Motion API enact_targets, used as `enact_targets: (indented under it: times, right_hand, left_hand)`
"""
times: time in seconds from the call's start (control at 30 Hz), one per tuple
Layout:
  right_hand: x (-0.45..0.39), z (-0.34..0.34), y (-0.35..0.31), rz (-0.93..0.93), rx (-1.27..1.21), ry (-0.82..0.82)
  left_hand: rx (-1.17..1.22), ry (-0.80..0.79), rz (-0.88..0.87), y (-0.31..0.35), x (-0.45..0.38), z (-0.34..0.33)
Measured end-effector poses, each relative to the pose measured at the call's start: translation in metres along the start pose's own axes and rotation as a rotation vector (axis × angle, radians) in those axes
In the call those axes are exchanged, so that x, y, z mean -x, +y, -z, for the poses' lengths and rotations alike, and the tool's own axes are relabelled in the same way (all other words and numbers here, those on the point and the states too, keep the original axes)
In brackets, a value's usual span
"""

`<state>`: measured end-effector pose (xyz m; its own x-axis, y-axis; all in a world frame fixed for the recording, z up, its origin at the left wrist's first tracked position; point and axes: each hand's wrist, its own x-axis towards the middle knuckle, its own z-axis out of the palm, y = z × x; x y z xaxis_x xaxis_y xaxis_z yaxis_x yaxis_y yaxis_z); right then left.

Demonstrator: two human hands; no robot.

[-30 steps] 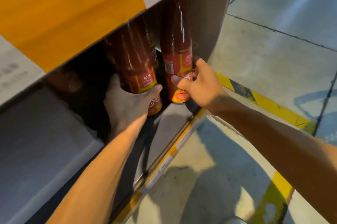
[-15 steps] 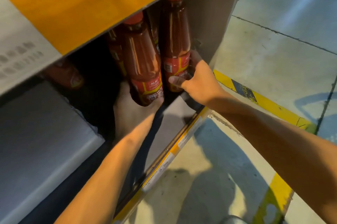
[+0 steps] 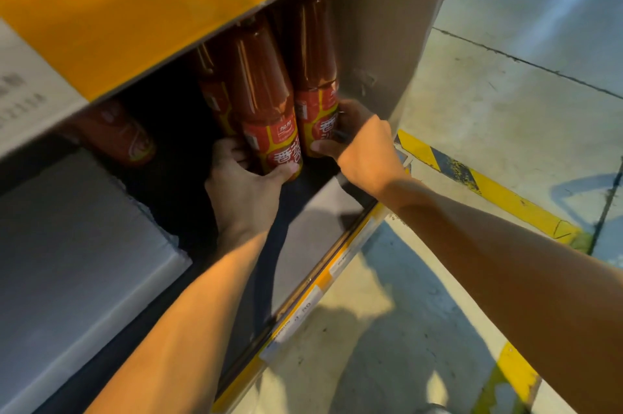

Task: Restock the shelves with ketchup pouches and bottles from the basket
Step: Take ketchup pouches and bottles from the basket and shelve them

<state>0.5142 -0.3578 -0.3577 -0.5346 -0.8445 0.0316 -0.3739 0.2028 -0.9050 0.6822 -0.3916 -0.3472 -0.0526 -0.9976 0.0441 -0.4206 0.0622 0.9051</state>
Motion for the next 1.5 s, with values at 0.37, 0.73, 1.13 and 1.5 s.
enact_targets:
  times: [0.37,0.73,1.13,1.5]
  right_hand:
    - [-0.026,-0.004,-0.013,-0.031,0.204,-0.067]
    - [0.008,-0.006,-0.013,-0.055,0.049,0.015]
    - [0.137,0.085,-0.114,-0.056,0.227,-0.065]
    - [0.304,0.165,-0.319,0.131,0.205,-0.193]
  left_hand:
    - [-0.033,0.028,0.006,0.003,-0.022,-0.008]
    - [-0.072,0.002,0.085,0.004,-0.006,0.001]
    - [-0.525,-0.422,-0.005,0.115,0.105,0.093]
    - [-0.594,-0.292,-0.201,0.289,0.259,0.32]
